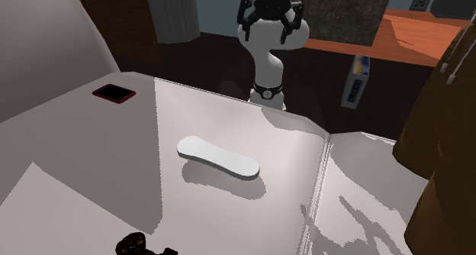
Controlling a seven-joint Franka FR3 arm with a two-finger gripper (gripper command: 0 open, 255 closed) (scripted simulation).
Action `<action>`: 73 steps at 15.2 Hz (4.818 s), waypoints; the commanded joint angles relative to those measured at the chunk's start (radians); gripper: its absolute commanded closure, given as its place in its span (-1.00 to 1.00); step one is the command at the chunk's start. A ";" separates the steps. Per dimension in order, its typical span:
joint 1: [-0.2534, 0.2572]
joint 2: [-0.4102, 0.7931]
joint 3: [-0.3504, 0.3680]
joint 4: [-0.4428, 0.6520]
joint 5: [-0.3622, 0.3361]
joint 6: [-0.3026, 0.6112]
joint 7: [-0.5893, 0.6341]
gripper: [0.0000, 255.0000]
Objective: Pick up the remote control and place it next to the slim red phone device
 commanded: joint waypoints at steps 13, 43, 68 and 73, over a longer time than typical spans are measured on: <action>0.093 0.229 -0.307 -0.066 -0.168 0.458 -0.598 -1.00; 0.263 0.744 -0.534 0.057 0.070 0.941 -1.292 1.00; 0.245 0.576 -0.519 0.143 -0.017 0.703 -1.249 1.00; 0.175 0.459 -0.565 0.052 -0.095 0.692 -1.310 1.00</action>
